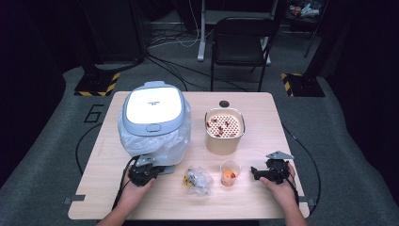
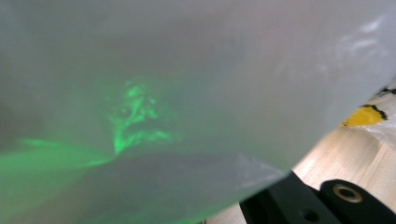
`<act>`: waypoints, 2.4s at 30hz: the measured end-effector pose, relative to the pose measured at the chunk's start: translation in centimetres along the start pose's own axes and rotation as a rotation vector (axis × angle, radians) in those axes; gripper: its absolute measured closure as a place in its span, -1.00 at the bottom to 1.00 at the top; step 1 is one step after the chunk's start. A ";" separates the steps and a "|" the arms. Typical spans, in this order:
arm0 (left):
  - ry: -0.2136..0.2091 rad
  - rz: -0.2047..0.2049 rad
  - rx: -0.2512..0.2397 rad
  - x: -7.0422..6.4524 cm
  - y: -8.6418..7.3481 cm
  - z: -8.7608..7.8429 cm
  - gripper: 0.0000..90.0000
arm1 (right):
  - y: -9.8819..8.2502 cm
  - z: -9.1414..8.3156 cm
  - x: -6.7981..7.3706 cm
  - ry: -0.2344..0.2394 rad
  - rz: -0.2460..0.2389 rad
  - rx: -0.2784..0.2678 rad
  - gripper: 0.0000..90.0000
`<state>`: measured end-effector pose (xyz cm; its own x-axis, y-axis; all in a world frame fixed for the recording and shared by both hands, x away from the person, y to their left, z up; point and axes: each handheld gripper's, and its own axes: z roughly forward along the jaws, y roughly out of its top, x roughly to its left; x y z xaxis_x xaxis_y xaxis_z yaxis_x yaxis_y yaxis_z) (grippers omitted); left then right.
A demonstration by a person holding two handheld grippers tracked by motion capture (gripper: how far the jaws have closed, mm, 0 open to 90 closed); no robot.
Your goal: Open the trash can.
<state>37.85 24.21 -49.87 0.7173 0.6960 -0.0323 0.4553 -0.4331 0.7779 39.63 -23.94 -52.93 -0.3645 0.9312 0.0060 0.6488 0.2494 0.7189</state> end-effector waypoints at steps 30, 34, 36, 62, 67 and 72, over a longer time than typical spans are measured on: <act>-0.022 -0.133 -0.004 0.1 -1.6 0.9 1.00 | 0.3 -0.8 -0.3 0.001 0.053 0.013 -0.66; -0.012 -0.113 0.000 0.3 -1.6 1.0 1.00 | 0.5 -1.1 -0.4 -0.001 0.049 0.008 -0.60; -0.013 -0.111 0.002 0.3 -1.6 1.0 1.00 | 0.6 -1.3 -0.4 0.000 0.039 0.007 -0.57; -0.021 -0.129 -0.005 0.3 -1.6 1.1 1.00 | 6.0 -9.7 6.1 0.223 -0.126 -0.133 -0.61; -0.020 -0.130 -0.003 0.3 -1.6 1.1 1.00 | 6.8 -10.9 9.7 0.321 -0.183 -0.165 -0.55; -0.018 -0.133 -0.003 0.3 -1.6 1.1 1.00 | 6.7 -10.9 13.6 0.392 -0.239 -0.178 -0.52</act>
<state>37.89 24.45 -51.79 0.6600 0.7367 -0.1470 0.5455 -0.3354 0.7680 31.68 -12.53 -40.46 -0.7354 0.6746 0.0633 0.4046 0.3622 0.8397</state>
